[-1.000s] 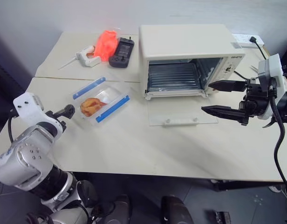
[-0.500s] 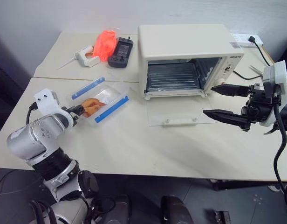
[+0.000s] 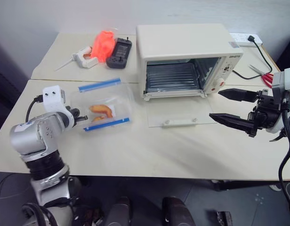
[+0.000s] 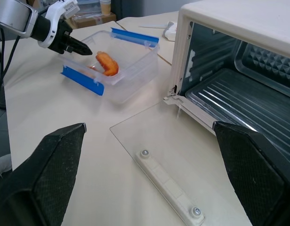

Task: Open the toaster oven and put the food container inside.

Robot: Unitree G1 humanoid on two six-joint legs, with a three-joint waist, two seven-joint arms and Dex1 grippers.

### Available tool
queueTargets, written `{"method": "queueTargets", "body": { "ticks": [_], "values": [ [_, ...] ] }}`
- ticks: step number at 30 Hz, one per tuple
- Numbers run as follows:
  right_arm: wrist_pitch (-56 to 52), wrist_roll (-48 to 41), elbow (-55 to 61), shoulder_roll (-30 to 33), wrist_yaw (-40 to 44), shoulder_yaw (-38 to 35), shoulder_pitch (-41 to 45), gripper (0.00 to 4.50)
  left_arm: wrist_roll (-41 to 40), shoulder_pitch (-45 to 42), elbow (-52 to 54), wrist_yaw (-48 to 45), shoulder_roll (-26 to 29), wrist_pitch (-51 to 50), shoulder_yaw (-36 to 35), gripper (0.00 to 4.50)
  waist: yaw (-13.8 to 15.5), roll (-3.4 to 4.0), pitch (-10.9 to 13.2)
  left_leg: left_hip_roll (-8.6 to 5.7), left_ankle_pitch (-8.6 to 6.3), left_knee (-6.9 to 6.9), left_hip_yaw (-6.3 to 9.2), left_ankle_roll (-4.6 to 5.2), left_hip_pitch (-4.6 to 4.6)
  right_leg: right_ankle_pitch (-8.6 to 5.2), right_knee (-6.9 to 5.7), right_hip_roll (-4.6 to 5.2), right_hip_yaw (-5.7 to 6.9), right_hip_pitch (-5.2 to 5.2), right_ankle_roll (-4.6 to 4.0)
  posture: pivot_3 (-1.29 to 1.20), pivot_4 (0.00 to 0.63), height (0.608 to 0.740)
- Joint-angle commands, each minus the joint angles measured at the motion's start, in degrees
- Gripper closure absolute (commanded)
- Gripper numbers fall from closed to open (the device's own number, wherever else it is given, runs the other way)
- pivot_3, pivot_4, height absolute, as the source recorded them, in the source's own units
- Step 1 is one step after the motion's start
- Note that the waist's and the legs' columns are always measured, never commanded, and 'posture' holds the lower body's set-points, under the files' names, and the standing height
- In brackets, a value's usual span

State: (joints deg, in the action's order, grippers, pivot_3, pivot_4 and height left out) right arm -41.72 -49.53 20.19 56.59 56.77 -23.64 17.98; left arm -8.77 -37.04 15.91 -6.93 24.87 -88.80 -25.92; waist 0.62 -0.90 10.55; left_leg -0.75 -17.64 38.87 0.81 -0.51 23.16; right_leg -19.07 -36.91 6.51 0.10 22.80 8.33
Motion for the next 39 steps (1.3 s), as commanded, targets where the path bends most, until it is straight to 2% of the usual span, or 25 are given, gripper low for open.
{"method": "queueTargets", "body": {
  "ticks": [1, 6, 13, 18, 23, 31, 39],
  "values": [
    [0.04, -0.81, 0.92, 1.44, 0.56, -3.26, -0.83, 0.0, -5.87, 0.66, 6.14, -6.74, 7.24, -3.31, 3.0, 4.46, -0.01, 0.0, 0.0, 0.05, 0.0, -0.01, 0.03, 0.0, 0.02, 0.0, 0.01, 0.0, 0.0, 0.0, 0.0, 0.0, 0.15, 0.74],
    [-0.36, -0.61, 1.01, 1.82, 0.36, -4.35, -2.39, 0.0, -14.07, -1.33, 8.04, -10.66, 10.75, -3.7, 6.88, 4.46, 0.78, -0.01, 0.0, 0.2, -0.01, 0.03, 0.02, 0.02, 0.03, 0.0, 0.08, 0.04, 0.0, -0.03, 0.0, 0.0, 0.15, 0.74],
    [-1.99, -2.01, 4.48, 1.28, -1.83, -7.27, -6.47, 0.0, -20.94, -11.43, 1.74, -8.15, 7.24, -3.7, 11.63, 4.46, 0.71, -0.05, 0.03, 0.16, -0.03, 0.05, 0.11, 0.05, 0.05, 0.0, 0.14, 0.02, 0.04, -0.12, 0.0, 0.0, 0.15, 0.74],
    [-2.71, -2.68, 6.0, 0.99, -3.24, -8.99, -8.33, 0.0, -19.45, -19.7, -5.42, -8.59, 2.41, -3.0, 18.41, 4.46, 0.73, -0.06, 0.04, -0.11, -0.02, 0.09, 0.07, 0.06, 0.04, 0.0, 0.09, 0.02, 0.04, -0.12, 0.0, 0.0, 0.15, 0.74],
    [-2.46, -3.15, 8.52, -0.21, -2.95, -14.3, -14.55, 0.0, -16.37, -25.09, -15.81, -8.94, -2.79, 5.05, 25.93, 4.46, 0.89, -0.07, 0.04, -0.16, -0.02, 0.04, 0.09, 0.07, 0.04, 0.0, 0.08, 0.03, 0.04, -0.11, 0.0, 0.0, 0.15, 0.74],
    [-0.95, -2.54, 11.43, -2.54, -4.18, -17.6, -20.32, 0.0, -11.77, -28.92, -27.59, -4.85, -10.56, 10.83, 25.34, 4.46, 0.73, -0.1, 0.06, -0.19, 0.0, 0.07, 0.03, 0.1, 0.03, 0.01, 0.08, 0.03, 0.0, -0.11, 0.03, 0.0, 0.15, 0.74],
    [-0.88, -3.23, 11.59, -2.23, -5.74, -18.78, -21.13, 0.0, -8.45, -30.11, -32.14, 0.27, -16.75, 13.05, 23.17, 4.46, 0.93, -0.13, 0.07, -0.22, 0.0, 0.1, 0.04, 0.11, 0.04, 0.02, 0.06, 0.06, 0.0, -0.11, 0.06, 0.0, 0.15, 0.74]
  ]
}}
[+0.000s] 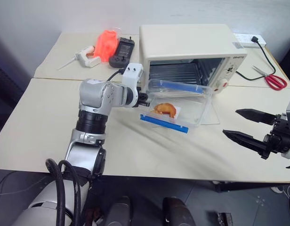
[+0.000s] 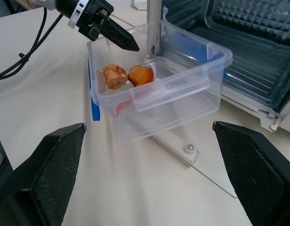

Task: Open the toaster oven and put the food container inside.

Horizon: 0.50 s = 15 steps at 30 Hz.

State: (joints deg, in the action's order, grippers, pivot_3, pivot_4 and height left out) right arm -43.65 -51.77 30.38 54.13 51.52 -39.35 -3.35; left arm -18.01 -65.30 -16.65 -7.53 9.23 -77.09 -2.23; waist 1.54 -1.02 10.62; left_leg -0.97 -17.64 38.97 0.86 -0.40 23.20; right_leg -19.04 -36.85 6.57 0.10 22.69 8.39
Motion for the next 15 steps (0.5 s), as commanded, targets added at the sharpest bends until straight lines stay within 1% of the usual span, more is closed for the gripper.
{"method": "queueTargets", "body": {
  "ticks": [1, 5, 7, 8, 10, 14, 15],
  "values": [
    [0.98, -1.13, 1.39, 0.33, -0.66, -2.93, 0.4, 0.0, 0.95, -1.76, 0.53, 1.08, -1.64, 0.98, -0.55, 4.46, 0.02, 0.0, 0.0, -0.02, 0.0, 0.01, 0.0, 0.0, 0.0, 0.0, 0.0, 0.01, 0.0, 0.0, 0.01, 0.0, 0.15, 0.74],
    [0.75, -1.53, 1.45, 0.6, -1.91, -1.49, 1.72, 0.0, 1.74, -1.24, 1.04, 2.11, -3.33, 0.69, -0.73, 4.46, 0.17, 0.0, 0.0, -0.06, 0.01, 0.01, 0.02, 0.01, 0.0, 0.01, 0.0, 0.04, 0.0, -0.02, 0.02, 0.0, 0.15, 0.74],
    [0.59, -1.68, 1.53, 0.65, -2.38, -0.97, 2.22, 0.0, 2.05, -0.97, 1.41, 2.75, -3.94, 0.88, -1.43, 3.74, 0.25, 0.0, 0.0, -0.08, 0.02, 0.02, 0.04, 0.03, 0.0, 0.01, 0.0, 0.05, 0.0, -0.03, 0.03, 0.0, 0.15, 0.74],
    [0.53, -1.7, 1.55, 0.65, -2.49, -0.83, 2.36, 0.0, 2.13, -0.95, 1.49, 2.88, -4.11, 0.75, -1.66, 3.57, 0.28, 0.0, 0.0, -0.09, 0.02, 0.03, 0.04, 0.03, 0.0, 0.02, 0.0, 0.06, 0.0, -0.04, 0.03, 0.0, 0.15, 0.74],
    [0.38, -1.65, 1.48, 0.72, -2.7, -0.64, 2.58, 0.0, 2.26, -1.02, 1.87, 3.12, -4.39, 0.5, -2.16, 2.89, 0.35, 0.0, 0.0, -0.1, 0.02, 0.03, 0.05, 0.03, -0.01, 0.02, 0.0, 0.06, 0.0, -0.05, 0.03, 0.0, 0.15, 0.74],
    [0.21, -1.38, 1.09, 0.99, -3.19, -0.05, 3.12, 0.0, 1.86, -1.48, 3.09, 3.14, -4.71, 0.3, -3.85, 1.76, 0.28, 0.0, 0.0, -0.1, 0.02, 0.03, 0.04, 0.03, -0.01, 0.02, 0.0, 0.05, 0.0, -0.05, 0.03, 0.0, 0.15, 0.74],
    [0.18, -1.32, 1.01, 1.02, -3.36, 0.17, 3.33, 0.0, 1.75, -1.68, 3.36, 3.32, -4.89, 0.25, -4.52, 1.76, 0.23, 0.0, 0.0, -0.1, 0.02, 0.03, 0.04, 0.03, -0.01, 0.02, 0.0, 0.05, 0.0, -0.05, 0.03, 0.0, 0.15, 0.74]
  ]
}}
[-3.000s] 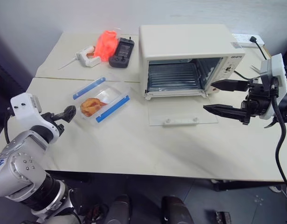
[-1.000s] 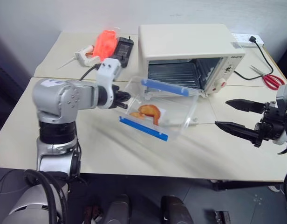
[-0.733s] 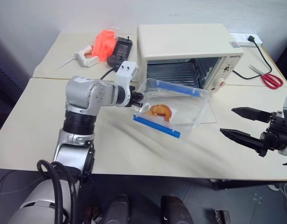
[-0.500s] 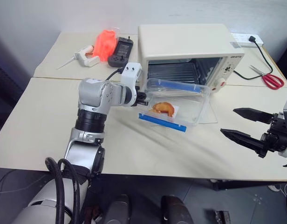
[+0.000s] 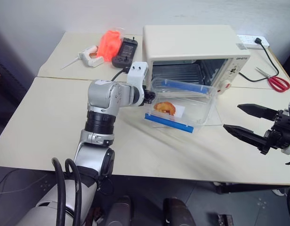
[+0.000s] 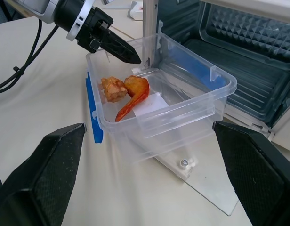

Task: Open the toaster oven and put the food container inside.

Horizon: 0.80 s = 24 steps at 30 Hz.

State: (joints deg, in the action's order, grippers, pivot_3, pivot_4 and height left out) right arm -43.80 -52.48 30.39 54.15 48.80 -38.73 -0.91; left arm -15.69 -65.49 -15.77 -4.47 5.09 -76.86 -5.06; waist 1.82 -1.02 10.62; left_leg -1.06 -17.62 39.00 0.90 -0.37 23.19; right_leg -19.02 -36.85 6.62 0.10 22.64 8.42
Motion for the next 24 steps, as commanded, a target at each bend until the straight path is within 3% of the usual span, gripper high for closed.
{"method": "queueTargets", "body": {
  "ticks": [1, 12, 17, 19, 24],
  "values": [
    [0.3, -0.59, 0.95, 1.01, -0.75, -0.3, 1.03, 0.0, -0.58, -1.61, 2.66, 0.38, -0.92, -0.06, -2.16, 1.76, -0.08, 0.0, 0.0, 0.0, 0.0, 0.0, 0.0, 0.0, 0.0, 0.0, 0.0, 0.0, 0.0, 0.0, 0.0, 0.0, 0.15, 0.74],
    [0.14, -0.34, 0.6, 1.23, -2.38, 1.22, 2.97, 0.0, -2.88, -5.15, 5.38, -2.09, -0.85, 0.03, -5.24, 1.76, -0.22, 0.0, 0.0, 0.01, 0.0, -0.01, 0.0, 0.0, 0.01, 0.0, 0.01, -0.01, 0.01, 0.01, 0.0, 0.0, 0.15, 0.74],
    [-0.75, -1.0, 1.14, 1.8, -2.87, 0.18, 2.97, 0.0, -6.94, -4.9, 10.87, -11.61, 5.43, 5.13, -4.5, 1.76, -0.45, 0.0, 0.0, 0.03, 0.01, -0.02, -0.01, -0.01, 0.0, 0.0, 0.0, -0.03, 0.01, 0.02, 0.0, 0.0, 0.15, 0.74],
    [-1.61, -1.98, 1.49, 2.25, -3.23, -0.6, 3.13, 0.0, -9.08, -3.97, 13.2, -16.88, 9.46, 7.18, -4.31, 2.15, -0.66, 0.0, 0.01, 0.08, 0.02, -0.04, -0.04, -0.04, 0.0, 0.0, -0.01, -0.05, 0.0, 0.05, 0.0, 0.0, 0.15, 0.74],
    [-4.1, -6.48, 3.51, 2.76, -3.15, -1.81, 2.3, 1.26, -15.96, -0.46, 13.82, -32.65, 19.7, 11.51, -5.44, 3.54, -0.54, 0.02, 0.0, 0.14, 0.05, -0.08, -0.04, -0.09, -0.04, 0.0, 0.0, -0.08, 0.0, 0.04, -0.01, 0.0, 0.15, 0.74]
  ]
}}
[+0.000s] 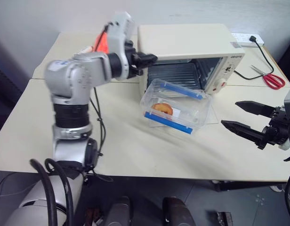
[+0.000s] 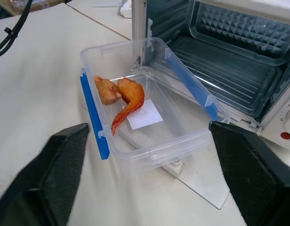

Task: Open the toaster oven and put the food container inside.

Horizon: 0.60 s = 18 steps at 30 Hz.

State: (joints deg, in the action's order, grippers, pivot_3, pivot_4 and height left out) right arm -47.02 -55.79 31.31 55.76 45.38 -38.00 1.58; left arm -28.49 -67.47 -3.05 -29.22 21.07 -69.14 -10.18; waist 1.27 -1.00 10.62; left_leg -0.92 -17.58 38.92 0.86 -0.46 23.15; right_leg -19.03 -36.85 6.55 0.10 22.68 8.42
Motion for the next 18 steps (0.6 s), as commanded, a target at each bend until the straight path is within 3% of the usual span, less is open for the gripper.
{"method": "queueTargets", "body": {
  "ticks": [1, 3, 9, 13, 18],
  "values": [
    [-1.53, -4.75, 3.6, 0.75, -0.63, -2.4, -0.2, 1.62, -3.77, 3.36, 1.06, -13.04, 6.78, 6.28, 0.68, 3.87, -0.04, 0.0, 0.0, -0.01, 0.0, 0.0, 0.0, 0.0, 0.0, 0.0, -0.01, 0.01, 0.0, 0.0, 0.0, 0.0, 0.15, 0.74],
    [-2.48, -7.74, 6.22, -0.13, -3.27, -1.36, -0.13, 2.34, -4.92, 6.93, 0.93, -22.39, 11.92, 9.95, 2.82, 4.49, -0.13, 0.0, 0.0, 0.01, 0.0, 0.0, 0.0, 0.0, -0.01, 0.0, 0.0, -0.01, 0.0, -0.01, -0.01, 0.0, 0.15, 0.74],
    [-3.14, -13.69, 13.8, -4.04, -13.84, 6.23, -1.14, 4.35, -5.96, 14.53, 2.03, -41.31, 20.94, 15.96, 10.29, 4.5, 0.14, 0.0, 0.0, 0.19, -0.03, 0.05, 0.13, 0.06, 0.02, -0.01, 0.09, 0.03, 0.06, -0.12, -0.02, 0.0, 0.15, 0.74],
    [-2.71, -9.79, 14.42, -6.01, -19.41, 12.42, -1.14, 4.47, -2.2, 17.64, 3.45, -46.46, 22.91, 22.24, 16.88, 4.5, 0.08, 0.0, 0.0, 0.14, -0.05, 0.05, 0.1, 0.17, 0.01, -0.01, 0.13, 0.06, 0.01, -0.16, -0.02, 0.0, 0.15, 0.74],
    [0.09, -1.18, 13.54, -6.37, -18.6, 18.59, -3.4, 4.47, 1.88, 18.26, 1.84, -47.84, 20.47, 28.68, 22.13, 4.5, 0.08, 0.0, 0.0, 0.08, -0.06, 0.04, 0.1, 0.24, 0.03, -0.01, 0.12, 0.02, -0.02, -0.15, -0.02, 0.0, 0.15, 0.74]
  ]
}}
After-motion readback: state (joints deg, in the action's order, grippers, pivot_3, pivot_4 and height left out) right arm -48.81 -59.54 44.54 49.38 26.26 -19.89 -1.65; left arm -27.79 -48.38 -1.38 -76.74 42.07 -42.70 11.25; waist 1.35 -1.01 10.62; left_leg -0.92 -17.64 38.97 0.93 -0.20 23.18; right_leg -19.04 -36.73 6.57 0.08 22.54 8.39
